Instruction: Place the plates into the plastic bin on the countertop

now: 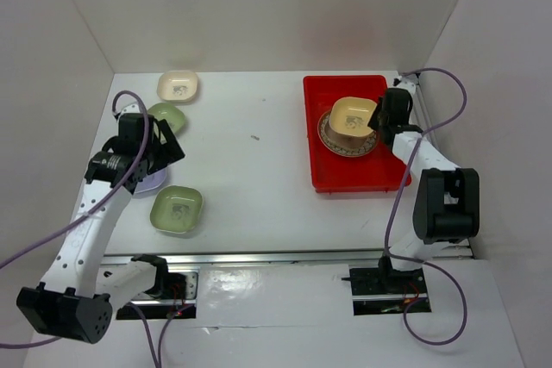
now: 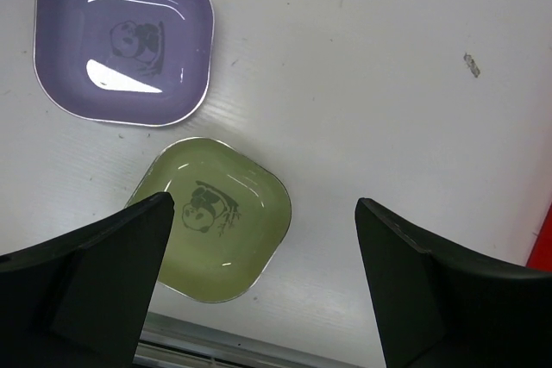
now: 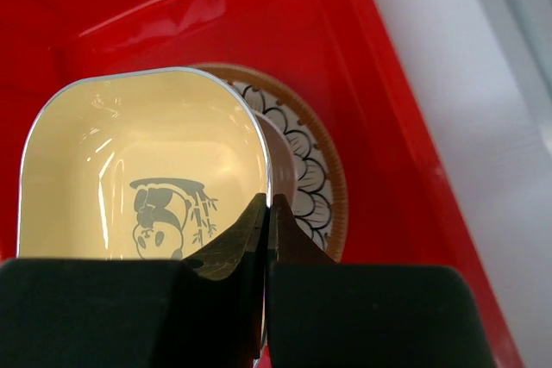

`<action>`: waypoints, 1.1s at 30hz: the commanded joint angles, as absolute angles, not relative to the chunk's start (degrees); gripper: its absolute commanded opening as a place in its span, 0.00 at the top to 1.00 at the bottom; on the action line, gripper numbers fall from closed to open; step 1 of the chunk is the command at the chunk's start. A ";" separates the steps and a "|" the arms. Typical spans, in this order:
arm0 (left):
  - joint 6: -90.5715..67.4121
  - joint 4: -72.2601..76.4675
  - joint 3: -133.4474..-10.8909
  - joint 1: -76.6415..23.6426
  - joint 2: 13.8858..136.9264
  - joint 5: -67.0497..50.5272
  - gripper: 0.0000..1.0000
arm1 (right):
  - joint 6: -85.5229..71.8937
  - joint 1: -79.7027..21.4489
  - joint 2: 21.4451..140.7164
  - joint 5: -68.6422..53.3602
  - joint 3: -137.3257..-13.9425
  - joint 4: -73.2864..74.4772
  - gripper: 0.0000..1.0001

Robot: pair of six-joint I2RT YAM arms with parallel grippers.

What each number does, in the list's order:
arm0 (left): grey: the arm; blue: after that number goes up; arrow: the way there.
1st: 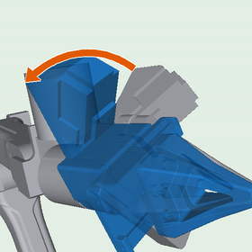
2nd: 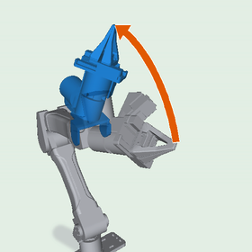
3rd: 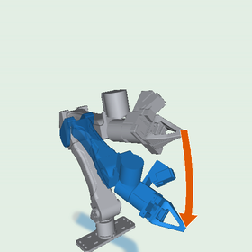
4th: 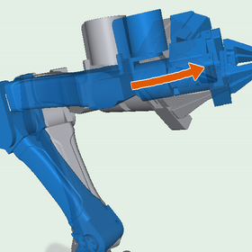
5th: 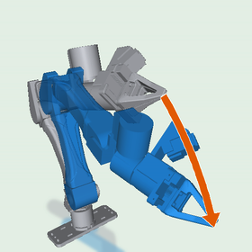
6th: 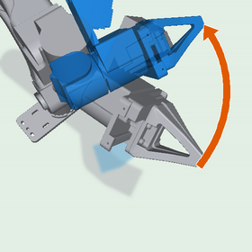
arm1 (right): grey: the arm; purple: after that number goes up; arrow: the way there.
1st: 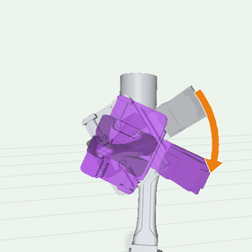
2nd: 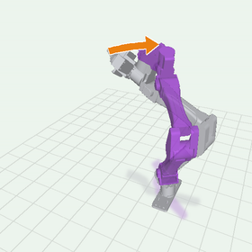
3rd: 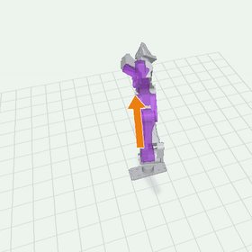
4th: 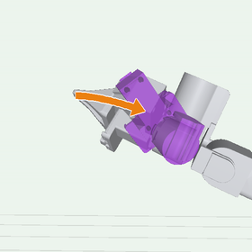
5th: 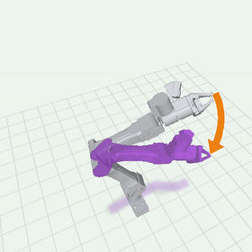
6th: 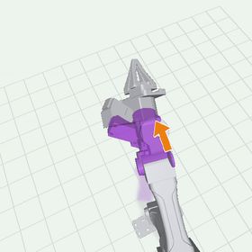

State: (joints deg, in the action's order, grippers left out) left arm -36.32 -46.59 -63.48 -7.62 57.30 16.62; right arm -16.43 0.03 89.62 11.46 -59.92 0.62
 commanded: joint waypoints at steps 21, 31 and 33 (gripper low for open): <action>-44.02 -50.61 -72.17 16.40 75.40 21.53 0.00 | -16.72 -13.76 82.53 7.21 -63.45 -2.91 0.00; -40.87 -45.18 -66.01 25.40 88.68 16.35 0.06 | -14.41 -22.76 79.81 2.20 -63.02 -2.29 0.00; -39.81 -42.80 -66.01 25.40 89.20 15.56 0.10 | -13.72 -22.76 78.40 1.15 -63.02 -2.90 0.00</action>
